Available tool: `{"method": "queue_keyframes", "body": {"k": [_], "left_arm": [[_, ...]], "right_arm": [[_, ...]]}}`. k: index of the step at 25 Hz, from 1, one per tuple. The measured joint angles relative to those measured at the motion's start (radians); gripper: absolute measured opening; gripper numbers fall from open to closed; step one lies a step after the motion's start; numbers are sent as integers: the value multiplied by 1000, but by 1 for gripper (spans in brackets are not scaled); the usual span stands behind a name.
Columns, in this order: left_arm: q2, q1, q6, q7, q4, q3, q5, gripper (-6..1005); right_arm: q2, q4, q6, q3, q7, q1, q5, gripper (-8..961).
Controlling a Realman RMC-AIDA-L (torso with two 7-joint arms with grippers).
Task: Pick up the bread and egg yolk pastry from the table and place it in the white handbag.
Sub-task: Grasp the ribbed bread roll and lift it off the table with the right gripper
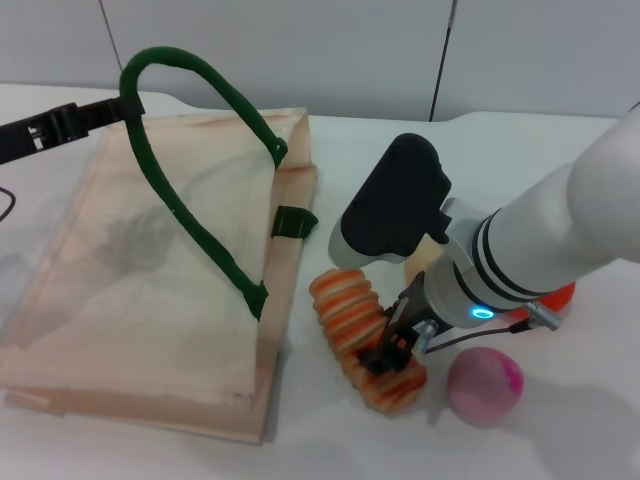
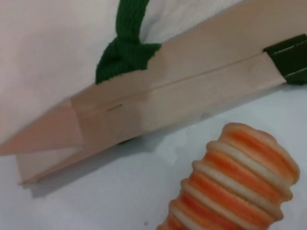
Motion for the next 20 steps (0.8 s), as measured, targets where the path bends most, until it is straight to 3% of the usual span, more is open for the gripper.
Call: {"method": "queue_keyframes", "body": {"k": [20], "left_arm": [[4,0,-59,9,-17,0,-29,121]], "right_arm": [[-5,-22,-5,2,0,4,-3,433]]}}
